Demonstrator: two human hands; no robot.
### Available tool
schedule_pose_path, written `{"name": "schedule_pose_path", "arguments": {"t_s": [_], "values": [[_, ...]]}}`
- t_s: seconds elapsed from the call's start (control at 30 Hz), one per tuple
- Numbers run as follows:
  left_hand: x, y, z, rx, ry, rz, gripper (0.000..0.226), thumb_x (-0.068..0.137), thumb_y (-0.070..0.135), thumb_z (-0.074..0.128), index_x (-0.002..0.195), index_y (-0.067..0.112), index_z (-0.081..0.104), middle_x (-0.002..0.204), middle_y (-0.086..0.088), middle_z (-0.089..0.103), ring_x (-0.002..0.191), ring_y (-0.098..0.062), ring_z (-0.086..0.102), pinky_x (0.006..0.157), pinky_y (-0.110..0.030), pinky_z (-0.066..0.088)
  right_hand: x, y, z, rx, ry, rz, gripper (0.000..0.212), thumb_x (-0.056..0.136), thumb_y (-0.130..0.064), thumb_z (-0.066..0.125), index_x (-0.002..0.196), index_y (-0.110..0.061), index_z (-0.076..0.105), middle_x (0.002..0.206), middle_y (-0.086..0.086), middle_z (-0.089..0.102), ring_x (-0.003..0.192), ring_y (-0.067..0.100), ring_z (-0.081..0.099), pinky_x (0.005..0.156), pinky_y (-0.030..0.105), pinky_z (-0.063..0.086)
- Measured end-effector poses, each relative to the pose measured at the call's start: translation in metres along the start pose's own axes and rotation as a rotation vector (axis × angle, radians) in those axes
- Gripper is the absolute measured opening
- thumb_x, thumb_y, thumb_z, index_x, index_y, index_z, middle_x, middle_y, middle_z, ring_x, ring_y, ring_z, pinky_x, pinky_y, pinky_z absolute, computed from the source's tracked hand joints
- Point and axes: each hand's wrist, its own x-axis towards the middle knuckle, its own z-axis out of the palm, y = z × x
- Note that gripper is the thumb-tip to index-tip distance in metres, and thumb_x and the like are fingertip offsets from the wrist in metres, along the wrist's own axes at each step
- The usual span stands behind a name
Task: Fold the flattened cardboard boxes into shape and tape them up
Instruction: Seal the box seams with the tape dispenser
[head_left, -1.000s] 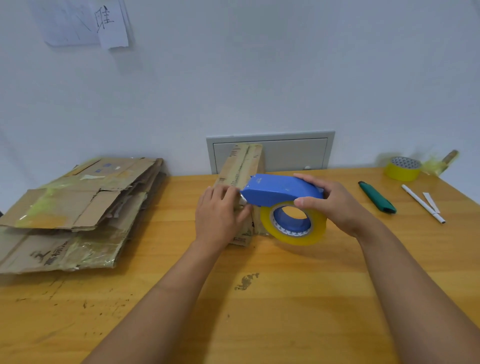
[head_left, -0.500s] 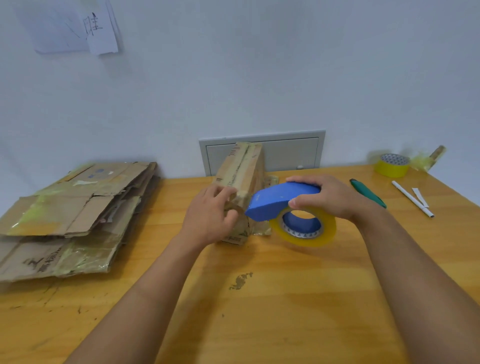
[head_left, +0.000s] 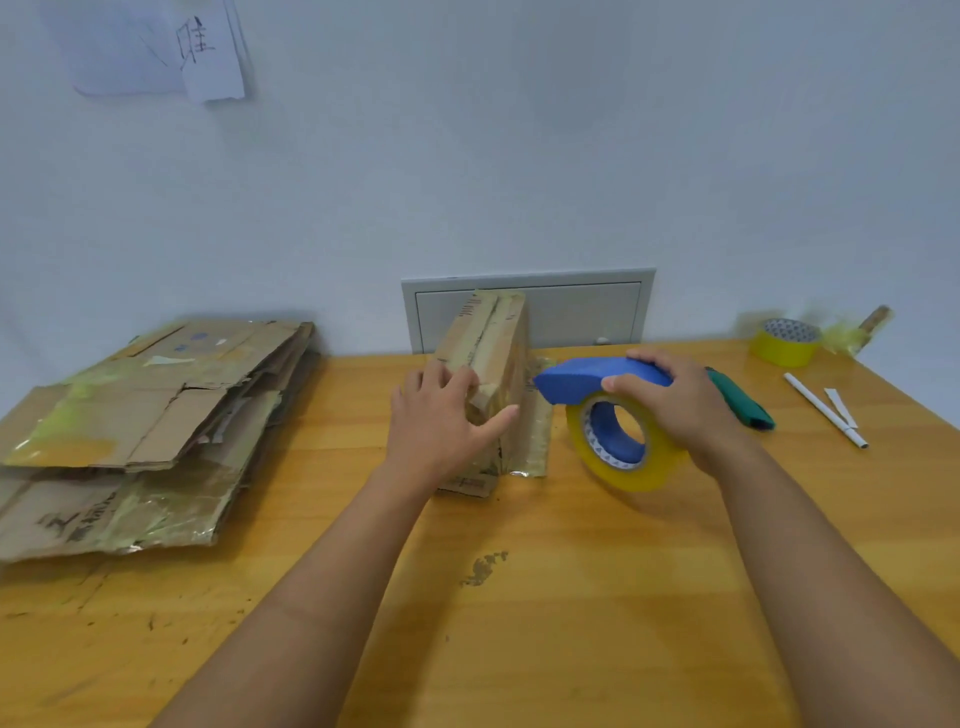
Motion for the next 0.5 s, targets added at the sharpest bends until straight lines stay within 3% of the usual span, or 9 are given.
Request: {"name": "schedule_pose_path", "arguments": {"t_s": [0.17,0.23,0.5], "values": [[-0.004,0.011,0.008,-0.012,0.17,-0.035,0.039,0.09,0.059,0.054,0.096,0.02,0.056,0.106,0.0,0.048,0.098,-0.023,0.041,0.078,-0.036,0.045,-0.006,0.007,0.033,0.12,0.143,0.044,0.058,0.073,-0.055,0.077,0.124,-0.034,0.059,0.115,-0.015,0.058,0.105,0.013,0.057,0.076,0.023,0.045],[-0.007,0.013,0.009,0.049,0.208,-0.059,0.038,0.092,0.058,0.053,0.096,0.02,0.057,0.105,-0.002,0.05,0.096,-0.024,0.042,0.075,-0.038,0.047,-0.007,0.006,0.044,0.159,0.168,0.048,0.064,0.068,-0.06,0.074,0.125,-0.036,0.058,0.114,-0.016,0.057,0.102,0.009,0.057,0.071,0.019,0.043],[-0.005,0.006,0.004,0.079,0.084,-0.08,0.035,0.095,0.057,0.052,0.113,0.027,0.057,0.116,0.0,0.049,0.108,-0.024,0.039,0.083,-0.04,0.046,-0.009,0.011,0.076,0.141,0.242,0.028,0.061,0.079,-0.052,0.077,0.133,-0.031,0.055,0.115,-0.015,0.054,0.101,0.01,0.054,0.073,0.017,0.041]]}}
